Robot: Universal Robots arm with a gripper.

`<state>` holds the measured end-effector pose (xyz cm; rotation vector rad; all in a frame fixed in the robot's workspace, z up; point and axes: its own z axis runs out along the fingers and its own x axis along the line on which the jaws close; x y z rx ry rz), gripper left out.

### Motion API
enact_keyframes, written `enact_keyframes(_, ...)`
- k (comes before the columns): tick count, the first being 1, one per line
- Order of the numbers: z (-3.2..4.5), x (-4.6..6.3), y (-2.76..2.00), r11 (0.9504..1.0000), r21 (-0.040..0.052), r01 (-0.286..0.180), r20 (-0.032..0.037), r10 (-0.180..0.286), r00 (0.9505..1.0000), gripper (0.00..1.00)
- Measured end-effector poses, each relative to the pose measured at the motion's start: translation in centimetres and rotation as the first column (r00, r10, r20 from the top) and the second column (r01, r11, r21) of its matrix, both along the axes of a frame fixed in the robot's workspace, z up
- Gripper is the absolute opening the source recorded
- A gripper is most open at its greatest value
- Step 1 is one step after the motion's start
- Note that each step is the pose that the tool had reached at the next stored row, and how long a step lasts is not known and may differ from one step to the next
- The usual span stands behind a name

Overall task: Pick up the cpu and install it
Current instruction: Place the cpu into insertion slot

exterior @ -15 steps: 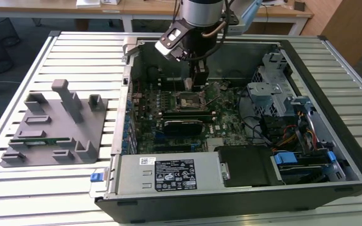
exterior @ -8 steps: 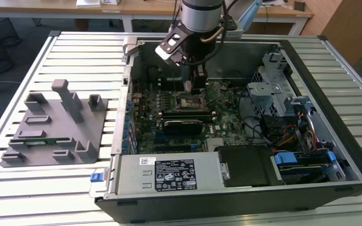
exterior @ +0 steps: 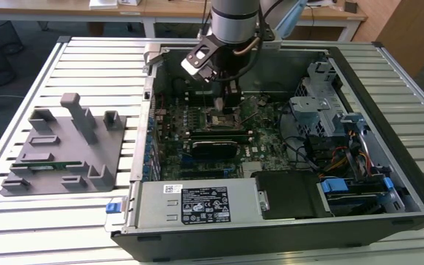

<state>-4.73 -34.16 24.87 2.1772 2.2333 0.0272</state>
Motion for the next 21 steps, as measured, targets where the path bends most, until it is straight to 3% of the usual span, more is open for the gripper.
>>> enact_keyframes(10,-1.63,-0.3,0.33,1.0000,0.0000,0.000,0.0000,0.000,1.0000,0.53)
enact_keyframes(21,-1.93,-0.3,0.34,1.0000,-0.0001,0.000,-0.0001,0.000,1.0000,0.53)
